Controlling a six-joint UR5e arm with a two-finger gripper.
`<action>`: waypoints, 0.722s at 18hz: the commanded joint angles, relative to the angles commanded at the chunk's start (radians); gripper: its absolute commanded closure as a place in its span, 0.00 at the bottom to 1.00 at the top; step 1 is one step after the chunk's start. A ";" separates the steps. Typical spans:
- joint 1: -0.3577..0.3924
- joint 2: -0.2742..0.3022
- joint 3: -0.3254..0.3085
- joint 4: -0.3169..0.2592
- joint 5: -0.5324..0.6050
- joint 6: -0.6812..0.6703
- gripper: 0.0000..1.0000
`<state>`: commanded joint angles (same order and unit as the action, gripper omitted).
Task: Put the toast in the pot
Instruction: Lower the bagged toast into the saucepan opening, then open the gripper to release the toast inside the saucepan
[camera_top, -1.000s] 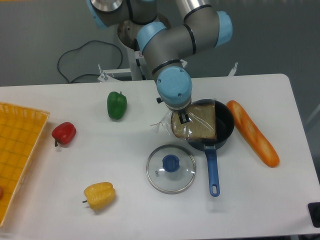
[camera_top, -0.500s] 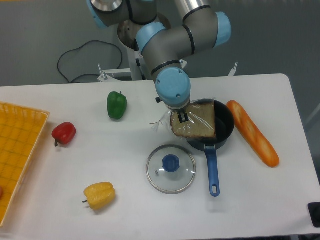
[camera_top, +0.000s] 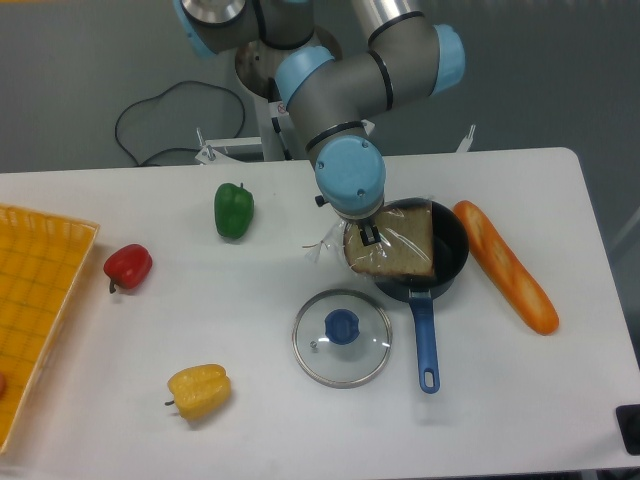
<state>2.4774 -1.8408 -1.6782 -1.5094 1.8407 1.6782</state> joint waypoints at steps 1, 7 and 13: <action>0.000 0.000 0.002 0.002 0.000 0.000 0.96; 0.000 -0.014 0.002 0.002 0.002 -0.003 0.95; 0.000 -0.014 0.003 0.003 0.002 -0.002 0.92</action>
<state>2.4774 -1.8546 -1.6751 -1.5064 1.8423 1.6766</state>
